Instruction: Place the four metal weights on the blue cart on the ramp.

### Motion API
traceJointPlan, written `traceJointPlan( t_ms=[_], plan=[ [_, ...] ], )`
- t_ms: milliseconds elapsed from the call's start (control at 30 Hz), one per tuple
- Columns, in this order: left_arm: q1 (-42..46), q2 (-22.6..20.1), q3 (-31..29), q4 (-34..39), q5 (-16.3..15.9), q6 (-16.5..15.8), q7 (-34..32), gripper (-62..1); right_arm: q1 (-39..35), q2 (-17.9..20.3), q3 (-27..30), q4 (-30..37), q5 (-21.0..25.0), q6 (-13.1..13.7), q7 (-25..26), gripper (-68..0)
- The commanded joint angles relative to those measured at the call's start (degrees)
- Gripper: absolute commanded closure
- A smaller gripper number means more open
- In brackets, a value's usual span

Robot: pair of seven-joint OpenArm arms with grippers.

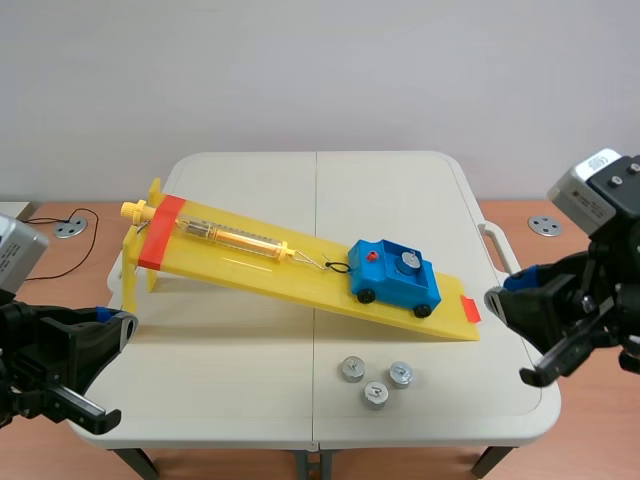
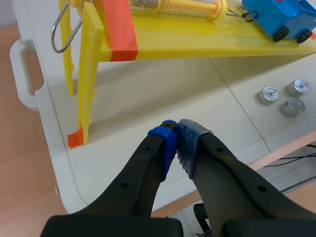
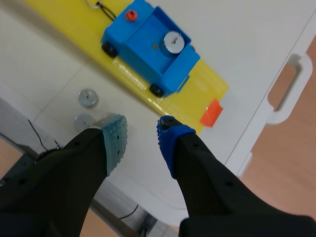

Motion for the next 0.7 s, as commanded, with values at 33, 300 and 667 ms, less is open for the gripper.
traceJointPlan(
  t_ms=[33, 300, 667],
  plan=[
    [-1.11, 0.28, -0.74, 3.39, -3.34, -1.88, -5.33, -2.9, 1.68, 2.80, -0.26, 4.33, 2.69, 1.70, 5.22, -17.6],
    [-1.11, 0.28, -0.74, 3.39, -3.34, -1.88, -5.31, -2.9, 4.07, 2.32, -7.56, -0.74, -1.57, 1.46, 7.93, -17.7],
    [-1.14, 0.28, -0.74, 3.39, -3.34, -1.88, -5.31, -2.9, 10.71, -0.96, -14.67, -8.90, -11.37, -0.33, 12.26, -20.7]
  ],
)
